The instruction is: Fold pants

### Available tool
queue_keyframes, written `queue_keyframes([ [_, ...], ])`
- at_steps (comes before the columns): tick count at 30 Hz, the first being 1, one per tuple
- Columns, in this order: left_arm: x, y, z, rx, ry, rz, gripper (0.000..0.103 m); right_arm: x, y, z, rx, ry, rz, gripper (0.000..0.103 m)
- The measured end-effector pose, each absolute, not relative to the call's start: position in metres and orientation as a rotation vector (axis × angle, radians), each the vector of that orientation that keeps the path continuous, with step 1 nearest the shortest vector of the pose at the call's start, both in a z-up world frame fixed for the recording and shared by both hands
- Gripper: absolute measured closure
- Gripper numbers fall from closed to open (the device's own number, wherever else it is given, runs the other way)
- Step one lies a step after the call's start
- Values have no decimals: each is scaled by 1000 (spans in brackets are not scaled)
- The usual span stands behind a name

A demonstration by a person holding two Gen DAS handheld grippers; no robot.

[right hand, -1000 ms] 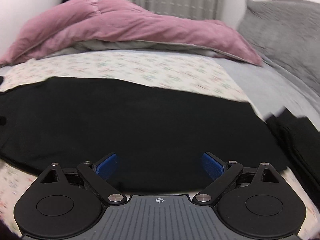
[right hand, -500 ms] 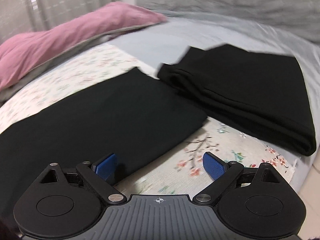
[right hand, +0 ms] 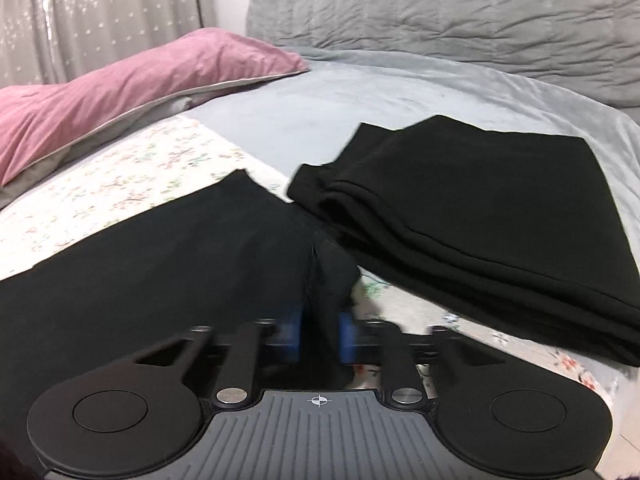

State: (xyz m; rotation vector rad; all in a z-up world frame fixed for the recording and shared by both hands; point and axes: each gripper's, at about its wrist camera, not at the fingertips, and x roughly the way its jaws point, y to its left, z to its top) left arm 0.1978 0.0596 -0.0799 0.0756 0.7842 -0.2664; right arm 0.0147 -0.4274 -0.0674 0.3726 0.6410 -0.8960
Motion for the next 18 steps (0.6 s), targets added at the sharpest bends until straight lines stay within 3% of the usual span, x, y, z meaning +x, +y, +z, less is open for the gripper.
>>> queue_keyframes([
  [16, 216, 86, -80, -341, 889, -468, 0, 94, -233, -6, -188, 575, -391, 98],
  [18, 218, 88, -81, -384, 900, -476, 4, 100, -208, -9, -213, 591, -307, 98],
])
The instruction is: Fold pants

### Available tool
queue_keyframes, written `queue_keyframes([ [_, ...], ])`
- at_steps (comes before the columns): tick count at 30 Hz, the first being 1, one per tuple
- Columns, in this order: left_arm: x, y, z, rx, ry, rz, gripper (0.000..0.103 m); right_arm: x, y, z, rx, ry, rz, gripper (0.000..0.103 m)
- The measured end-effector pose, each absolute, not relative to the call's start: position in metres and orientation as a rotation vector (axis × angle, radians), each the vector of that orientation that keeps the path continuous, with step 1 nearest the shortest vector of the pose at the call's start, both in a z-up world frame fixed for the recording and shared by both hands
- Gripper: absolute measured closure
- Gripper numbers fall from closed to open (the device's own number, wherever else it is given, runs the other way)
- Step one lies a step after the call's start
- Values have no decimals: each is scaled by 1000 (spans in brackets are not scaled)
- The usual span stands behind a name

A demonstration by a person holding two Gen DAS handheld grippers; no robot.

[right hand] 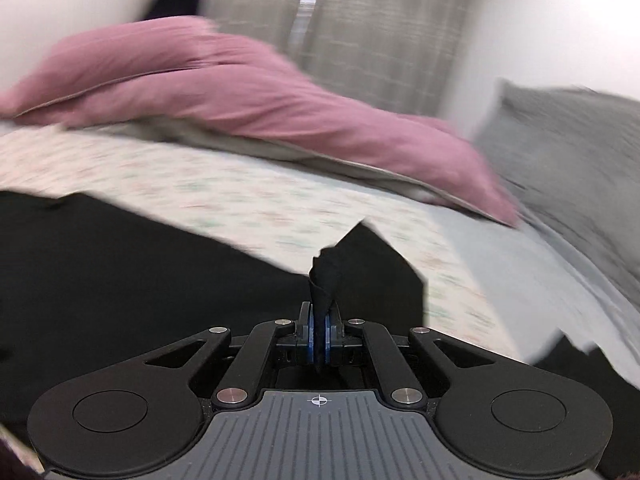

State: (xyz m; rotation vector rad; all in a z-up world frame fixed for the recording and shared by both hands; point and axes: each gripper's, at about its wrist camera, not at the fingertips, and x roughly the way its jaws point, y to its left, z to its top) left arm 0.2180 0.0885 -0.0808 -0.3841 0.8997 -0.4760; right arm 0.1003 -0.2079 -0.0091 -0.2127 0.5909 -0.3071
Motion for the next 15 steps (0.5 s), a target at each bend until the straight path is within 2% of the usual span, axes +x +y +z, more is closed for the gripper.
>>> queue_keyframes([
  [9, 222, 90, -79, -439, 907, -521, 24, 107, -114, -37, -306, 664, -57, 98],
  [15, 230, 84, -81, -471, 925, -587, 40, 108, -102, -54, -257, 699, -51, 91],
])
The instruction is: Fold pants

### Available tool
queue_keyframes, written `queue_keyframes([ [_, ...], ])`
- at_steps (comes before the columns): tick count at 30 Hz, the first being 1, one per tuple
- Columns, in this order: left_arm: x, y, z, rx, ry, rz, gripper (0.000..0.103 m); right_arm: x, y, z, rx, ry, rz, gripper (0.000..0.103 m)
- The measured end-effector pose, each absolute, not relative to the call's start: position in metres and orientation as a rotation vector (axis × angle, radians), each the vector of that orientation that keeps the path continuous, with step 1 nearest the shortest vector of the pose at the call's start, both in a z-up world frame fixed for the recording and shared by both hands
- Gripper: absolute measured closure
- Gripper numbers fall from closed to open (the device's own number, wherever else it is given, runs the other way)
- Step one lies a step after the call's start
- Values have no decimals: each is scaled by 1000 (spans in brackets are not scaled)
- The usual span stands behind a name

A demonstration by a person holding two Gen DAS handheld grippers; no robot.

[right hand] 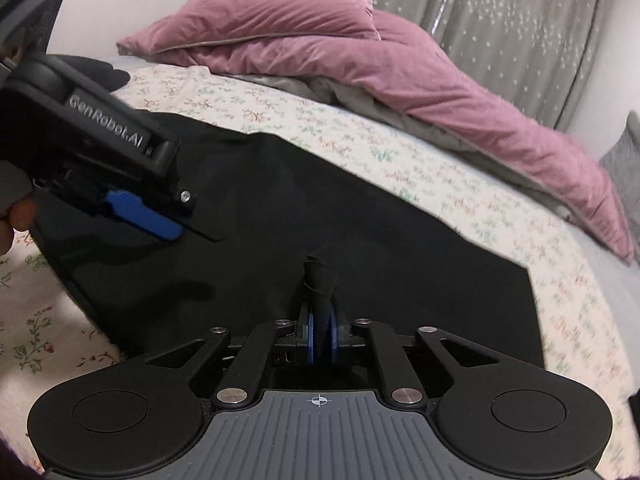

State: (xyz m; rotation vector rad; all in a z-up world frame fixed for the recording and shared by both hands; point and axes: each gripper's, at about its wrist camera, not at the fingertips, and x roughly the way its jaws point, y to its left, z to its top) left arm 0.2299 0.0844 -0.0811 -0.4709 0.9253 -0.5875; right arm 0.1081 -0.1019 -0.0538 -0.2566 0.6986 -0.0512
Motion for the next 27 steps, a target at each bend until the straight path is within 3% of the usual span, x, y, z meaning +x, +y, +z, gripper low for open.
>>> queue_keyframes([
  [2, 231, 82, -81, -477, 934, -605, 41, 106, -102, -56, -249, 700, -64, 89],
  [5, 232, 79, -81, -480, 939, -623, 41, 100, -101, -58, -269, 693, -90, 70],
  [7, 234, 76, -82, -487, 949, -637, 41, 95, -99, -58, -292, 676, -112, 49],
  [8, 235, 75, -82, -493, 956, -644, 41, 93, -98, -59, -304, 670, -113, 49],
  [11, 239, 70, -86, -519, 987, -662, 41, 93, -95, -62, -331, 663, -92, 61],
  [13, 243, 67, -89, -545, 1016, -675, 41, 92, -92, -61, -338, 654, -73, 90],
  [14, 245, 64, -90, -557, 1028, -677, 41, 91, -90, -60, -337, 648, -59, 95],
  [17, 250, 59, -95, -609, 1061, -690, 40, 88, -87, -57, -338, 633, -36, 102],
  [27, 264, 42, -109, -770, 1116, -694, 41, 72, -102, -24, -183, 603, 19, 102],
])
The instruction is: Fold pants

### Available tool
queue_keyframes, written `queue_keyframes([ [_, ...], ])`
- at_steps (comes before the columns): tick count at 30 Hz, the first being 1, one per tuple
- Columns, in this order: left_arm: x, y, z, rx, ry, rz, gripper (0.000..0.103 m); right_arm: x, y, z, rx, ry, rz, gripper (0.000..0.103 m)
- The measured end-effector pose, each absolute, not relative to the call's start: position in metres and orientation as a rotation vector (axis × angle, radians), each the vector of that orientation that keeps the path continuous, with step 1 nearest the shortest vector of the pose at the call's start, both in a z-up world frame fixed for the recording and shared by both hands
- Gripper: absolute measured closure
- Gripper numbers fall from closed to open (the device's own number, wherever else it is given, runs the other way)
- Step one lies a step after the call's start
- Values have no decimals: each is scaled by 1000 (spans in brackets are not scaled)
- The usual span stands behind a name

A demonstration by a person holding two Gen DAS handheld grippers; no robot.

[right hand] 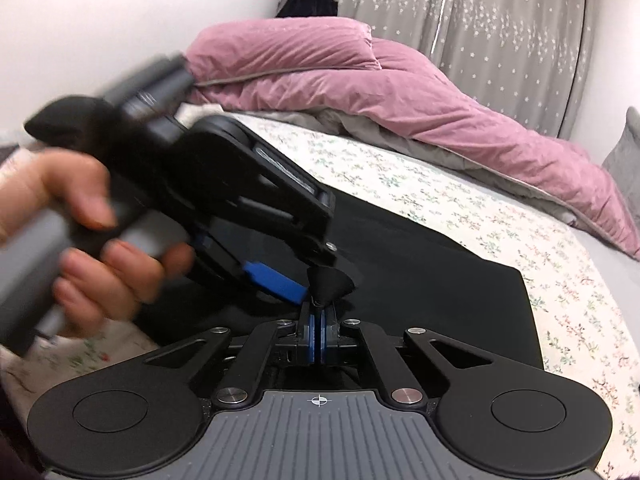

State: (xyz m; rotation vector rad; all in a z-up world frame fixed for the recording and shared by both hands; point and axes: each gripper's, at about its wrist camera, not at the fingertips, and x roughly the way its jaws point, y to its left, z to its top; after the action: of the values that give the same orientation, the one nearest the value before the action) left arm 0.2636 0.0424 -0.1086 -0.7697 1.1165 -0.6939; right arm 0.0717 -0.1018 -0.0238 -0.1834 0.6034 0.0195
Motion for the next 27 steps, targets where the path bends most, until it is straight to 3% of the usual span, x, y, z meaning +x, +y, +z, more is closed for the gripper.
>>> queue_keyframes([
  [3, 264, 41, -108, -775, 1092, -671, 49, 69, -102, -18, -149, 607, 43, 102],
  [5, 263, 42, -106, -742, 1074, -641, 81, 63, -101, -17, -129, 614, 54, 102],
  [9, 258, 41, -93, -557, 1032, -553, 81, 62, -99, -17, -109, 638, 92, 93],
  [11, 255, 39, -80, -382, 994, -500, 81, 63, -100, -16, -82, 653, 109, 79],
  [13, 251, 40, -65, -221, 934, -450, 81, 61, -100, -14, -68, 646, 105, 32],
  [14, 249, 43, -59, -171, 907, -430, 81, 63, -100, -15, -67, 635, 107, 28],
  [27, 271, 143, -27, -45, 825, -172, 81, 98, -100, -24, 22, 670, 138, 29],
])
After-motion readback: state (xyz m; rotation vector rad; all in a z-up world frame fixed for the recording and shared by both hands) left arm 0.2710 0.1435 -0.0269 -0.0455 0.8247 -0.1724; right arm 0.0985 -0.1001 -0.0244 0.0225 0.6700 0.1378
